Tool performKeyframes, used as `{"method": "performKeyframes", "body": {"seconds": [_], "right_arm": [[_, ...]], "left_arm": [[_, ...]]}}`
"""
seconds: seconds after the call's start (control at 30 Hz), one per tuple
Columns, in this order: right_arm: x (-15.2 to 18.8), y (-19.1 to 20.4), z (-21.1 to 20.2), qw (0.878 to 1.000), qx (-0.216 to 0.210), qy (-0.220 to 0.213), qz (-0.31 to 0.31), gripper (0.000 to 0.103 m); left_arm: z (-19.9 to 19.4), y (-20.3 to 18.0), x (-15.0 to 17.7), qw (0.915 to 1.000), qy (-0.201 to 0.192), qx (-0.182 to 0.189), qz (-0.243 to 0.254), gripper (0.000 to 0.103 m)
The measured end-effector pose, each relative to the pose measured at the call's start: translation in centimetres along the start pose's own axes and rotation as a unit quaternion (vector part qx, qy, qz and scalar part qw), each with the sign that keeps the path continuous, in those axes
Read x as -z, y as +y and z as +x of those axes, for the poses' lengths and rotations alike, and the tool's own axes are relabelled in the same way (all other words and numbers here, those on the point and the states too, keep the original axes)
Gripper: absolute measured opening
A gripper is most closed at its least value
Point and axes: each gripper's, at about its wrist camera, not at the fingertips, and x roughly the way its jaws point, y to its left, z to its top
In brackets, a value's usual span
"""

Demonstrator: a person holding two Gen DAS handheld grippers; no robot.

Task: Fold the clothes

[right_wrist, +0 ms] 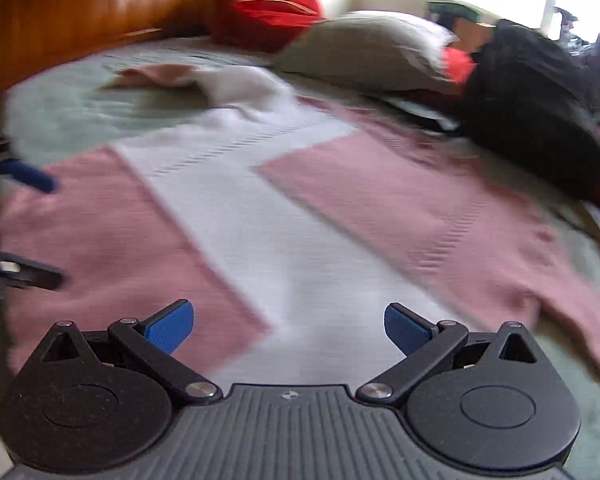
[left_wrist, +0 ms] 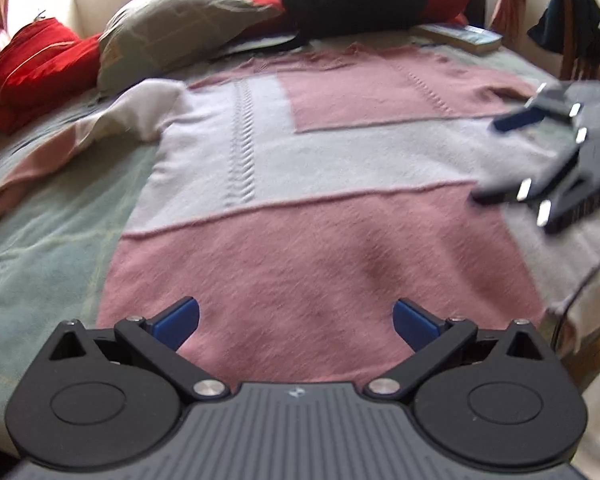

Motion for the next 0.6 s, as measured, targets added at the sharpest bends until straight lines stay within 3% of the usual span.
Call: {"method": "performKeyframes", "body": {"seconds": [0.1, 0.27, 0.37, 0.6], "right_arm": [[0.4, 2.0, 1.1, 1.0, -0.024, 0.015, 0.008, 0.103], [3.3, 2.8, -0.4, 1.0, -0.021, 0.021, 0.009, 0.103], [4.5, 2.9, -2.1, 1.0, -0.02, 0.022, 0.001, 0.103], [5.6, 2.3, -3.9, 0.999, -0.012, 0.04, 0.024, 0.103]], "left_arm": [[1.1, -0.1, 0.5, 0.9999, 0.013, -0.007, -0.005, 0.102], [0.7, 0.6, 1.8, 0.9994, 0.007, -0.009, -0.033, 0.102], [0.3, 0.3, 1.1, 0.9991, 0.016, -0.019, -0.036, 0.102], [1.7, -2.0, -0.7, 0.9999, 0.006, 0.006, -0.008, 0.102]]}}
